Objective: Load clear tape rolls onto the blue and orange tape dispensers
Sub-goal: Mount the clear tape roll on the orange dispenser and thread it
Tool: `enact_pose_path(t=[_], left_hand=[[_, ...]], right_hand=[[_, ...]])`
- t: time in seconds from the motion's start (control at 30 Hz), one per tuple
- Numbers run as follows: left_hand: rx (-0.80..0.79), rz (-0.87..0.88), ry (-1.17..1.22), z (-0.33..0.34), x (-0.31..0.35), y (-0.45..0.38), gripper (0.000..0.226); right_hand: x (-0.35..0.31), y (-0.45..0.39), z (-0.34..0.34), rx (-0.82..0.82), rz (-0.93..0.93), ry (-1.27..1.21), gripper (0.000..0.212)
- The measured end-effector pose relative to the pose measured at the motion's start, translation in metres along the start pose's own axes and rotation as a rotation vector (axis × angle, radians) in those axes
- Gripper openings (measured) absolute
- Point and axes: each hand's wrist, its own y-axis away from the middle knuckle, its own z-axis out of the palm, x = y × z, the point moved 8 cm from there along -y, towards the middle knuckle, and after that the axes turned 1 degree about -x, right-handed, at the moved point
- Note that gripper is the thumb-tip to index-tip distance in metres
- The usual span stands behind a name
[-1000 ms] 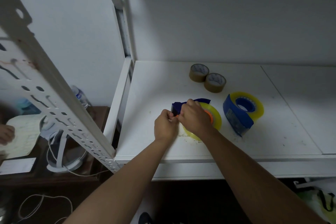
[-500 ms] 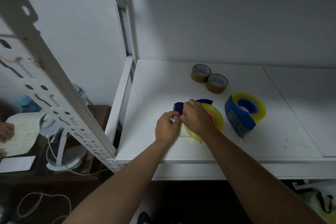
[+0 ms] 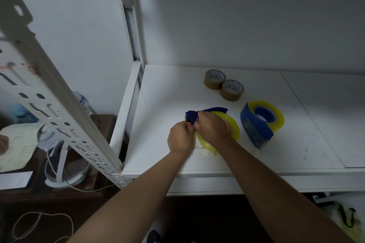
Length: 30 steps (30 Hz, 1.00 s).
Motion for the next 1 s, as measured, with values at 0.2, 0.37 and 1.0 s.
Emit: enact_pose_path(t=[0.2,0.37,1.0], left_hand=[[0.030,-0.032,-0.060,-0.002,0.001,-0.001,0.026],[0.054,-0.043,-0.076,0.004,-0.001,0.000,0.023],[0.135,0.002,-0.042,0.006,-0.002,0.004,0.021]], right_hand=[[0.003,0.002,-0.002,0.011,-0.005,-0.035,0.012],[0.006,0.000,0.000,0.007,0.012,-0.067,0.014],[0.007,0.000,0.005,-0.039,-0.028,-0.138,0.015]])
